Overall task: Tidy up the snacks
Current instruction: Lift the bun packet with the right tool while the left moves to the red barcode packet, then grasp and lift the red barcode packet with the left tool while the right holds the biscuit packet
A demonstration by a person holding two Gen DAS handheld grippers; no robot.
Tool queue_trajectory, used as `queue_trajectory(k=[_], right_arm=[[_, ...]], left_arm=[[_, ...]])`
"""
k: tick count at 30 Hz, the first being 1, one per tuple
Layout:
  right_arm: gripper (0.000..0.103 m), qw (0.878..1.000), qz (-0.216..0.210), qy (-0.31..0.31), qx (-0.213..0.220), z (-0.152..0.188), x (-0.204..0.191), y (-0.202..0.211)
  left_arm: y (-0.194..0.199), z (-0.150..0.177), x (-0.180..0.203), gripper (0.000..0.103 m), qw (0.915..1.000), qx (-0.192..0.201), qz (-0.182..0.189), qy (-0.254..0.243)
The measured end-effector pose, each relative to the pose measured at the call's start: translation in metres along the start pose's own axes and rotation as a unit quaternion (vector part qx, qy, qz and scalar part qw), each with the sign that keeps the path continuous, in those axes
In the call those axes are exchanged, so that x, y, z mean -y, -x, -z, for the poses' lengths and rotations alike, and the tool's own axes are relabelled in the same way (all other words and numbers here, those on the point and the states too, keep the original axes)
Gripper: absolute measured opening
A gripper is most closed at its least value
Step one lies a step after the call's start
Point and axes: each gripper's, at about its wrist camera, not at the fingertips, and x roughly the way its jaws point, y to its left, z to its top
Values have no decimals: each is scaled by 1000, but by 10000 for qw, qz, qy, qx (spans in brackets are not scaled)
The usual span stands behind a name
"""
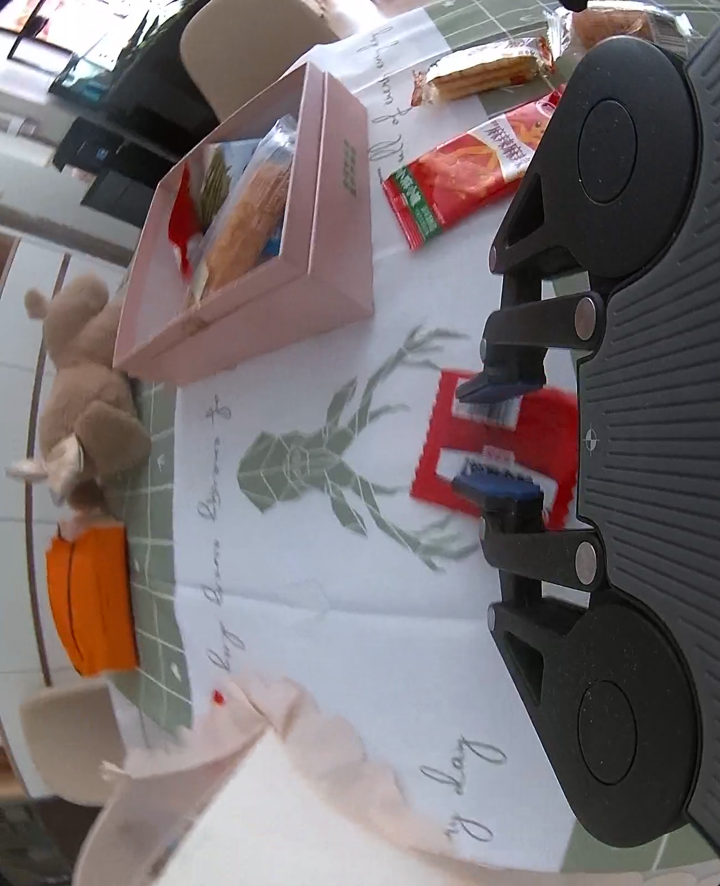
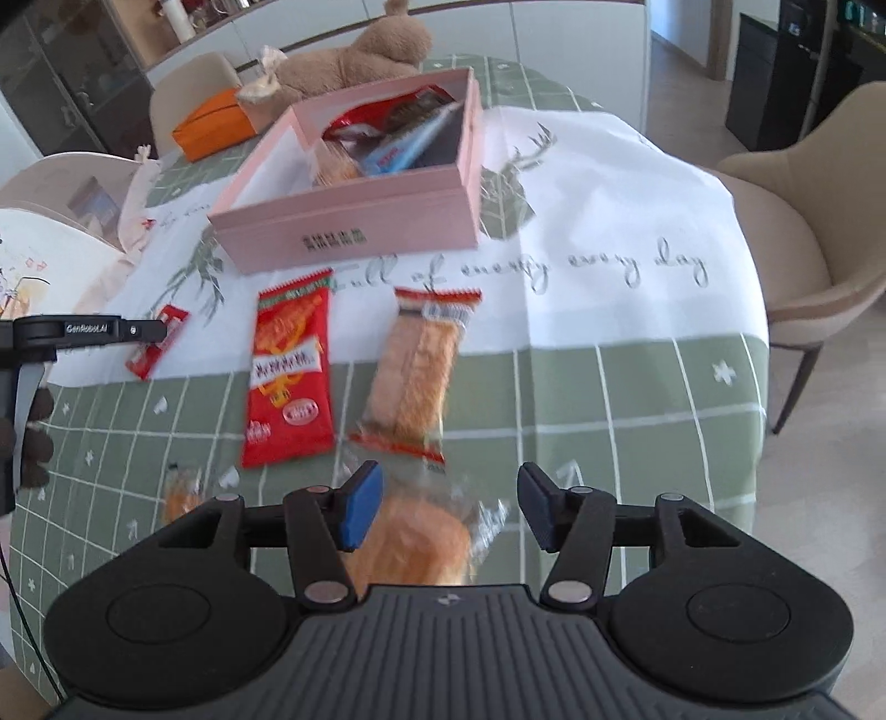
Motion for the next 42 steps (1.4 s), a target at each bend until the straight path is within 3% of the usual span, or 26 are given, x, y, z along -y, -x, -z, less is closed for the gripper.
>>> queue_trajectory(k=[5, 12, 16, 18, 21, 23, 25, 28, 32, 38, 42], right_arm=[[59, 10000, -19, -95, -26, 10, 3, 2], [59, 9997, -36, 239, 92, 8, -14, 3], [59, 9993, -96, 300, 176, 5, -20, 4], [59, 9991, -140, 342, 212, 4, -21, 6], [59, 9990, -139, 365, 205, 4, -19, 6], [59, 9992, -121, 327, 177, 5, -15, 6], [59, 9996, -98, 254, 120, 7, -11, 4], [59, 9998, -69, 200, 54, 12, -7, 3], [61, 9999, -48, 145, 37, 18, -3, 5], [62, 9999, -26, 119, 52, 21, 3, 8], [62, 9998, 24, 194, 104, 15, 1, 9]], left_arm=[[3, 9, 39, 41, 9973, -194, 328, -622], [20, 34, 60, 41, 9905, -531, 993, -795], [28, 48, 74, 39, 9830, -580, 582, -1644], [27, 50, 77, 41, 9801, -603, 600, -1794], [26, 48, 81, 54, 9772, -728, 669, -1879], [23, 46, 83, 73, 9750, -823, 822, -1891], [22, 48, 86, 82, 9723, -878, 938, -1953], [21, 48, 88, 80, 9701, -850, 849, -2108], [10, 43, 78, 80, 9733, -894, 441, -2068], [9, 37, 74, 79, 9758, -924, 476, -1923], [14, 42, 80, 66, 9841, -893, 440, -1471]])
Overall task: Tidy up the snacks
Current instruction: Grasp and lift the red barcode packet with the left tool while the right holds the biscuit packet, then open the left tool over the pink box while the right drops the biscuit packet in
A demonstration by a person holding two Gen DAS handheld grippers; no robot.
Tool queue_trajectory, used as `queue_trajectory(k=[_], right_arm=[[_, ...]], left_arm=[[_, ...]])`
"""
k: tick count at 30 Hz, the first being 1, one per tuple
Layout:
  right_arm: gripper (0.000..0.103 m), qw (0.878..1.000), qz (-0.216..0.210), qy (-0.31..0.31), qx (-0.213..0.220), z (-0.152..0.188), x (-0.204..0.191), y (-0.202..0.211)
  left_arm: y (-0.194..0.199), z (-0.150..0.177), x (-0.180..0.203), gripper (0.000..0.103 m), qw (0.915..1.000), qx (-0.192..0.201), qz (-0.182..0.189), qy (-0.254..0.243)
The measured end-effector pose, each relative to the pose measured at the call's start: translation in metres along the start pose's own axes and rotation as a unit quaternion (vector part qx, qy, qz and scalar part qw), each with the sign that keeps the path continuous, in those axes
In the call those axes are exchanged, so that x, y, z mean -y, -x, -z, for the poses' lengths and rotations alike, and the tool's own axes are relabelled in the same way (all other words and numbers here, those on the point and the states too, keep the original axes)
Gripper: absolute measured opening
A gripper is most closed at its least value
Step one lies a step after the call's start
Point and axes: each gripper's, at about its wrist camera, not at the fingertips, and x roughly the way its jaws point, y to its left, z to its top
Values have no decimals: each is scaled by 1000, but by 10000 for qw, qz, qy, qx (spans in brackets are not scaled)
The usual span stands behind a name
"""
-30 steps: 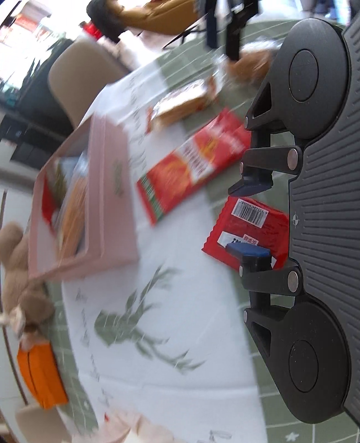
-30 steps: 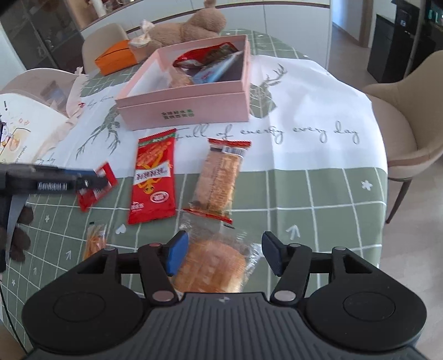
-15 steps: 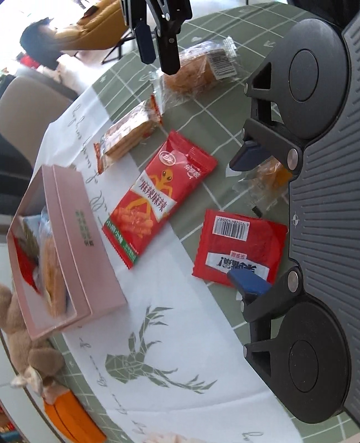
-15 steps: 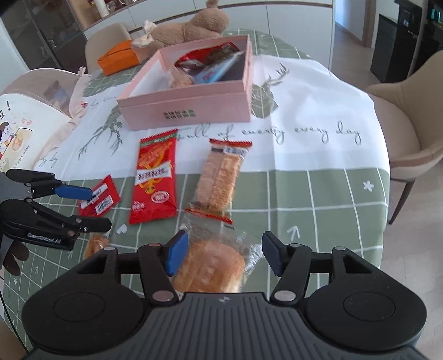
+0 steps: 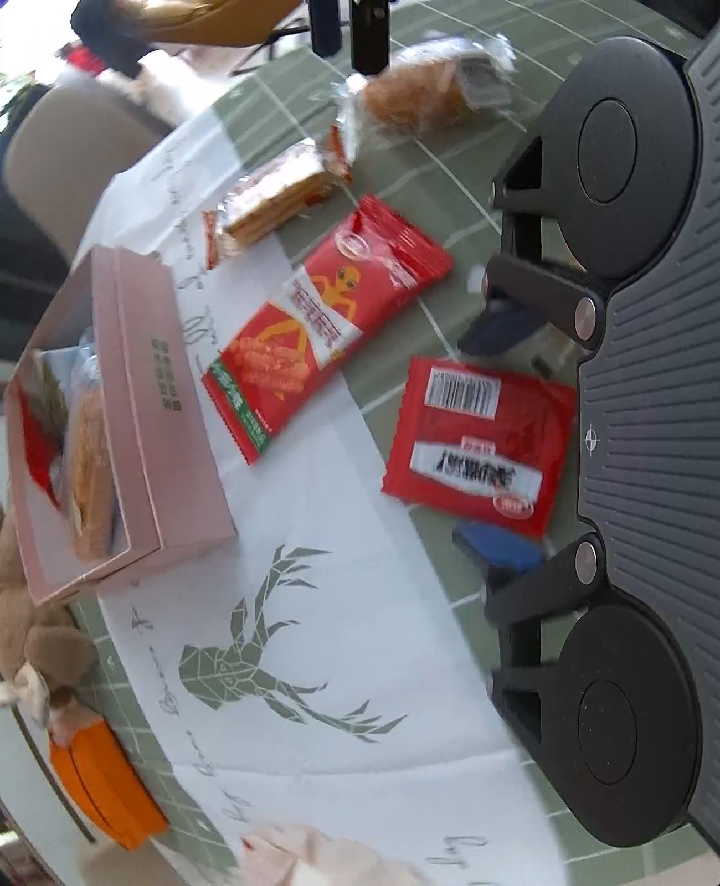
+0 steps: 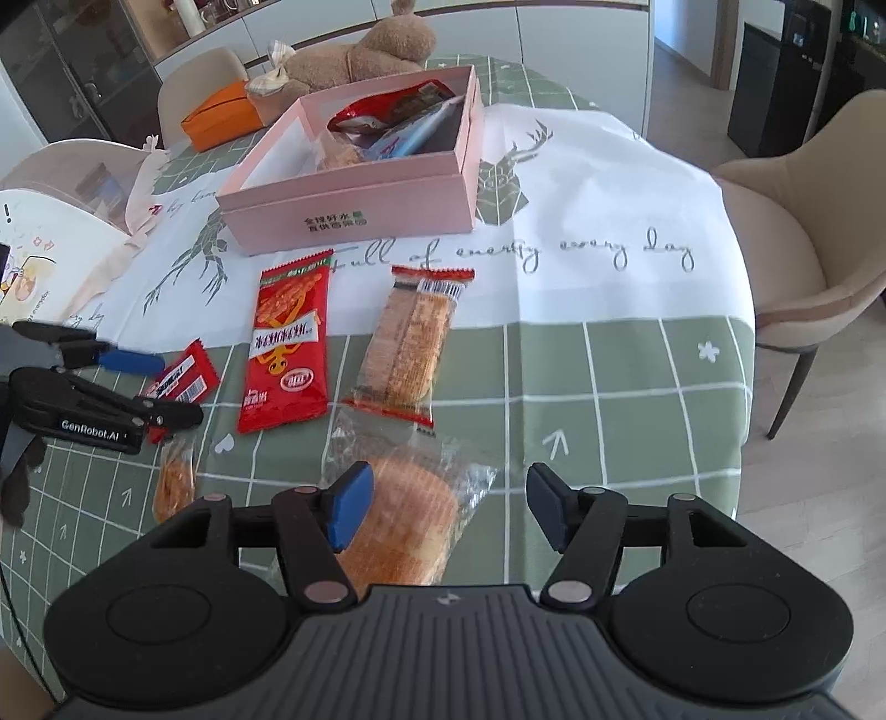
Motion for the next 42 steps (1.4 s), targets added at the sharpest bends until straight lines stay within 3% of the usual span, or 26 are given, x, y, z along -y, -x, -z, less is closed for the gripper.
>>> queue_trajectory(k=[5, 10, 12, 13, 15, 19, 22, 25, 29, 32, 35, 36, 39, 42], right_arm=[[62, 9998, -155, 50, 78, -25, -10, -11], [61, 9999, -54, -49, -152, -62, -19, -56], [51, 9993, 0, -28, -366, -70, -23, -73], [38, 9991, 99, 85, -394, -72, -28, -77], [34, 9980, 137, 484, -390, -72, -38, -75], [34, 9981, -252, 550, -137, -73, -39, -46], [34, 9983, -387, 418, 91, -81, -30, -22], [34, 9984, -390, 321, 235, -86, -18, -4], [34, 9985, -242, 340, 358, -83, -2, 11], [34, 9986, -243, 321, 342, -81, 7, 14], [34, 9984, -238, 367, 358, -84, 8, 15], [34, 9983, -232, 385, 371, -86, 6, 14], [34, 9981, -189, 419, 412, -94, 5, 14], [34, 9981, -77, 432, 426, -103, 7, 13]], left_arm=[[3, 5, 17, 66, 9984, -5, -31, 562], [1, 4, 28, 67, 9977, -90, -268, 613], [1, 3, 26, 67, 9975, -96, -225, 668], [2, 3, 25, 68, 9973, -86, -190, 708], [2, 3, 23, 70, 9970, -63, -135, 761], [2, 5, 27, 73, 9978, 26, -152, 646], [4, 5, 29, 59, 9978, 114, -257, 601], [15, 1, 21, 55, 9951, 309, 112, 928], [56, -26, 12, 55, 9874, 952, 212, 1243], [96, -67, 5, 59, 9722, 1788, 374, 1466], [111, -116, -3, 67, 9585, 2303, 555, 1589], [105, -131, -5, 67, 9572, 2388, 514, 1554], [57, -169, -13, 60, 9708, 1778, 516, 1524], [42, -167, -21, 58, 9624, 1926, 803, 1737]])
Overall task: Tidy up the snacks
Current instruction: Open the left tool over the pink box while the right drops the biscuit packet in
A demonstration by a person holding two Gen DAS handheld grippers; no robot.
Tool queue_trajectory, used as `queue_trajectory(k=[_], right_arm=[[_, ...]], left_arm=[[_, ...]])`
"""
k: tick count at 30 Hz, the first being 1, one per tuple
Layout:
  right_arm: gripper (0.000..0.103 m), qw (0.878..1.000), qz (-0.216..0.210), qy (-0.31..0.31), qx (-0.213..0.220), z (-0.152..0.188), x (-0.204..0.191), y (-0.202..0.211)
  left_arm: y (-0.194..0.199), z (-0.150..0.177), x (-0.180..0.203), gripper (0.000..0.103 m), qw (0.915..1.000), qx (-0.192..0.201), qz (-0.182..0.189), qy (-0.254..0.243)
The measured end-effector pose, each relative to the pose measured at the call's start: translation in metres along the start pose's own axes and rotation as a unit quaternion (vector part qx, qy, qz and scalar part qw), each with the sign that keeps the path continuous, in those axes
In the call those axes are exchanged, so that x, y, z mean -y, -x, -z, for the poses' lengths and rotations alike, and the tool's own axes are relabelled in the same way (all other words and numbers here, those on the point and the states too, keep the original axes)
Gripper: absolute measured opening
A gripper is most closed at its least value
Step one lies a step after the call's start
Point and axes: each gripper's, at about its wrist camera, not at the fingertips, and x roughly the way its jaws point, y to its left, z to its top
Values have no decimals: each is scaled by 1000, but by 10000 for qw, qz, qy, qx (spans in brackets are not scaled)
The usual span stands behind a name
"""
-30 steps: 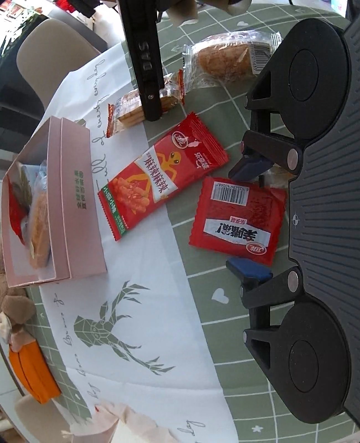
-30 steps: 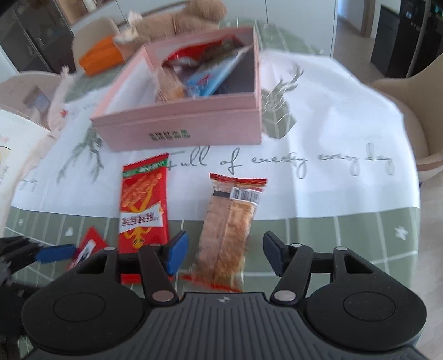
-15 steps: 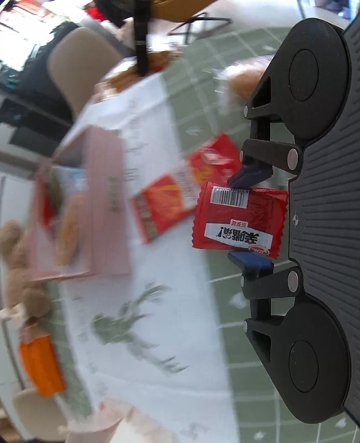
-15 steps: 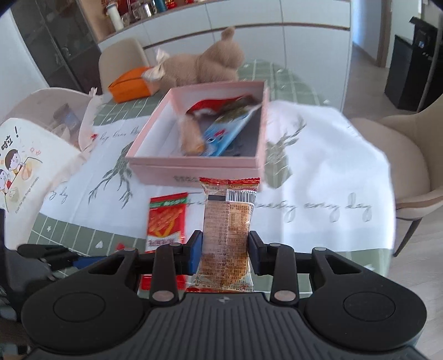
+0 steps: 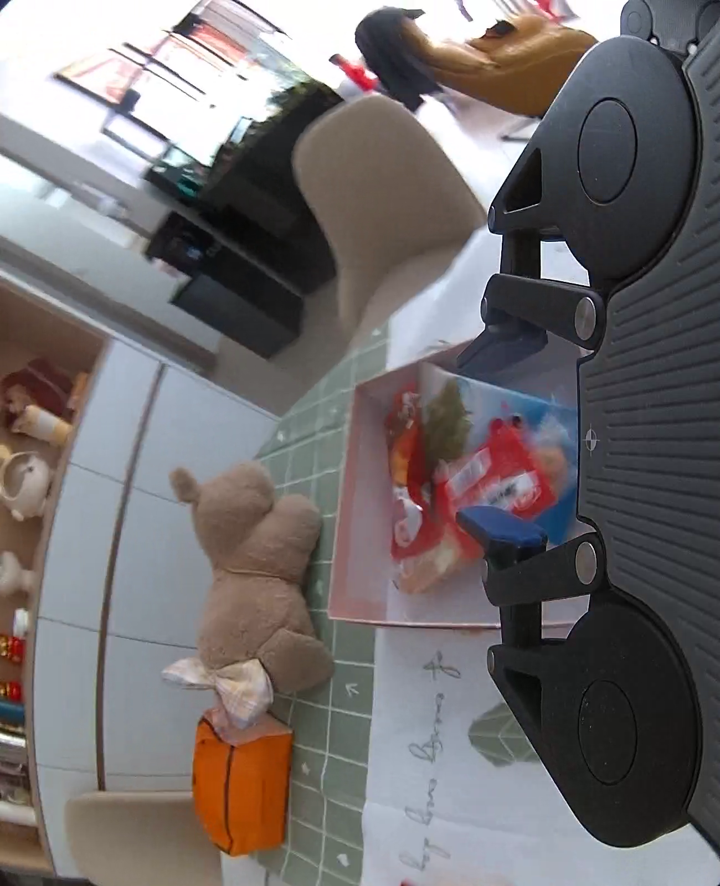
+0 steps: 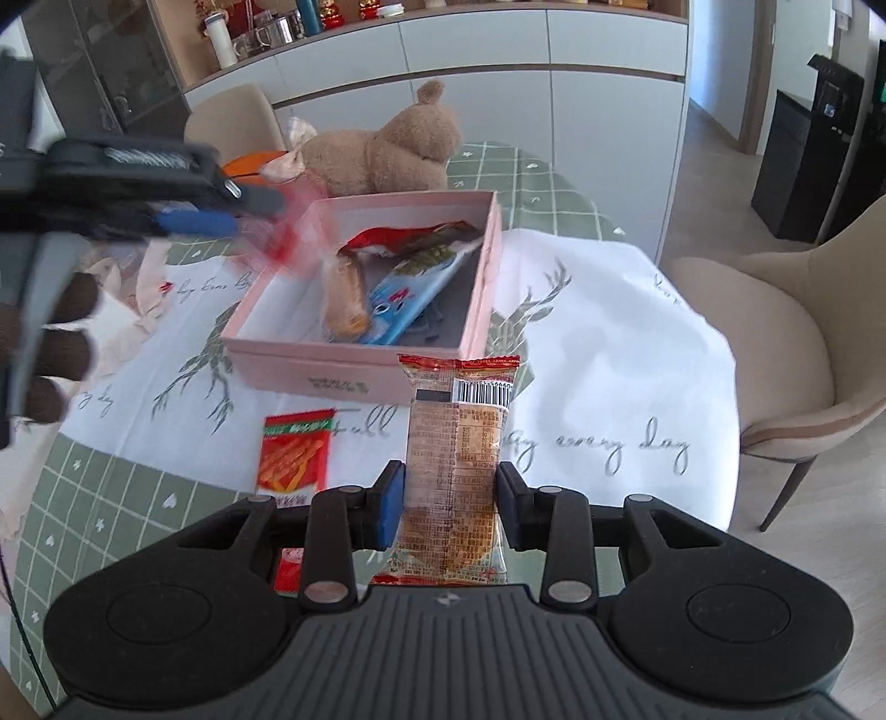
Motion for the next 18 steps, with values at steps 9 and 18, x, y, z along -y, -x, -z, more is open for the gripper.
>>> queue_trajectory(k=[9, 18], right_arm=[[35, 9980, -382, -140, 488, -74, -7, -11], [56, 9986, -356, -205, 337, -140, -36, -57]], left_arm=[[43, 54, -30, 58, 9985, -387, -220, -318], [68, 146, -28, 58, 9839, -1618, -108, -746]])
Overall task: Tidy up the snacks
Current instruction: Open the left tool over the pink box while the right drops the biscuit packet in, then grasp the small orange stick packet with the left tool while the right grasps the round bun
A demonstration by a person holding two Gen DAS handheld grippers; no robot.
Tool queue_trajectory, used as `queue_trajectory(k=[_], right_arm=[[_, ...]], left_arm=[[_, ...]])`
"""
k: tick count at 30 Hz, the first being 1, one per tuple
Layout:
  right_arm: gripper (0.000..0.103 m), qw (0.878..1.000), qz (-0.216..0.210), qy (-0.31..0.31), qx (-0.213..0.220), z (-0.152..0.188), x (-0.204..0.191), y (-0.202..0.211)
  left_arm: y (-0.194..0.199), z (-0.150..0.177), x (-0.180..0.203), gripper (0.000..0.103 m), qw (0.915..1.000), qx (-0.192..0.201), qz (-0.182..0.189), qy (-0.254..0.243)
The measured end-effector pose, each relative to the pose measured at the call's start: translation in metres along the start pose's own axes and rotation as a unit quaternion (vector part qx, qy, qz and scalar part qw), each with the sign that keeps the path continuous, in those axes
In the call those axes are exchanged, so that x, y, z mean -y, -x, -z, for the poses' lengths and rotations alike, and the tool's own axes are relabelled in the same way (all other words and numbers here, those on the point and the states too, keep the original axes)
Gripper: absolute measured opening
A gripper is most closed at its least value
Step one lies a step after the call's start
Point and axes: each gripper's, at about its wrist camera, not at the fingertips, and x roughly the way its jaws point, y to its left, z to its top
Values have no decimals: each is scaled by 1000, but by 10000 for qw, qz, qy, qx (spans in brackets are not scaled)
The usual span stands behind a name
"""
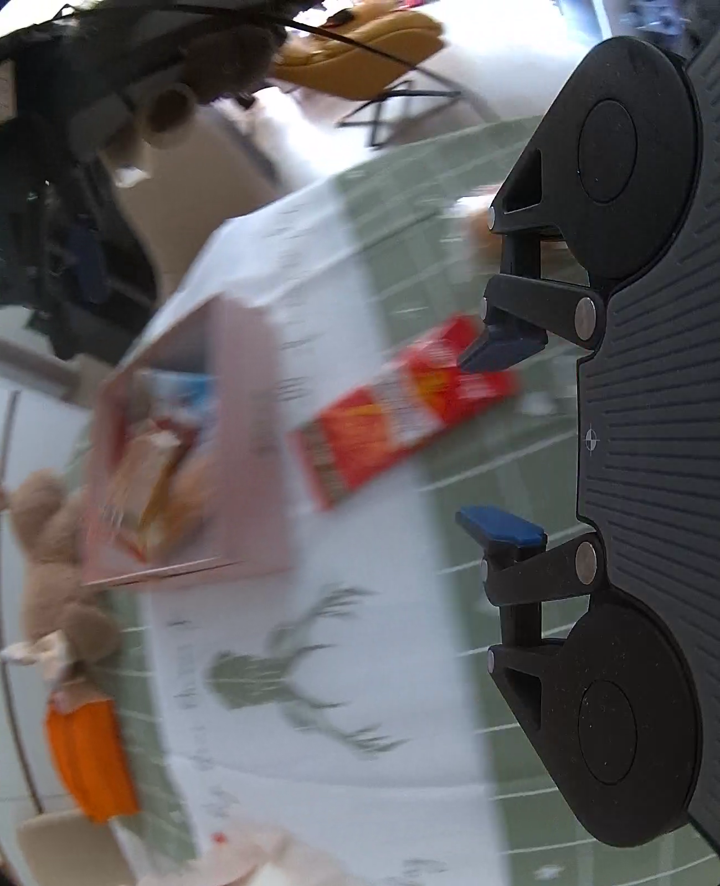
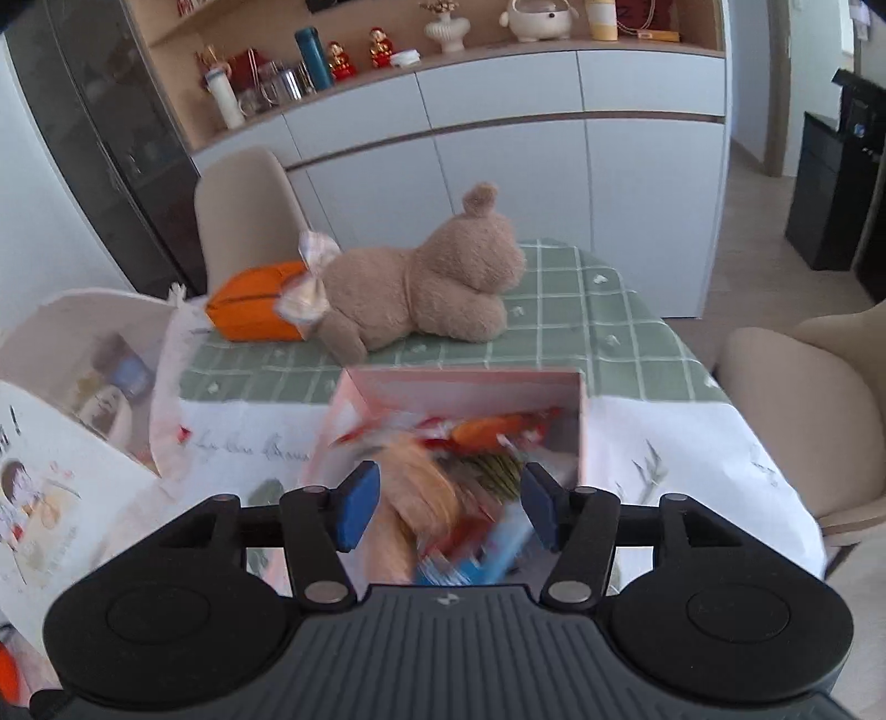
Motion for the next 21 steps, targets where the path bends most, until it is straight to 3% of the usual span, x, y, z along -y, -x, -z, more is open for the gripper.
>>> queue_trajectory(k=[7, 9, 10, 11, 15, 21], right_arm=[[57, 9970, 368, 37, -678, 89, 9, 25], [58, 9958, 332, -104, -845, 119, 15, 36], [59, 9951, 319, -215, -914, 134, 18, 42], [59, 9944, 325, -292, -962, 144, 20, 45], [59, 9907, 396, -650, -1130, 189, 32, 63], [63, 9855, 283, -1104, -1260, 235, 34, 81]], left_arm=[[-14, 47, 22, 50, 9971, -569, -5, -513], [-20, 53, 28, 40, 9955, -638, -98, -692], [-23, 55, 30, 29, 9950, -655, -140, -738], [-25, 55, 31, 27, 9949, -632, -192, -767], [-26, 53, 35, 27, 9947, -398, -495, -807], [-31, 41, 31, 27, 9964, -233, -618, -537]])
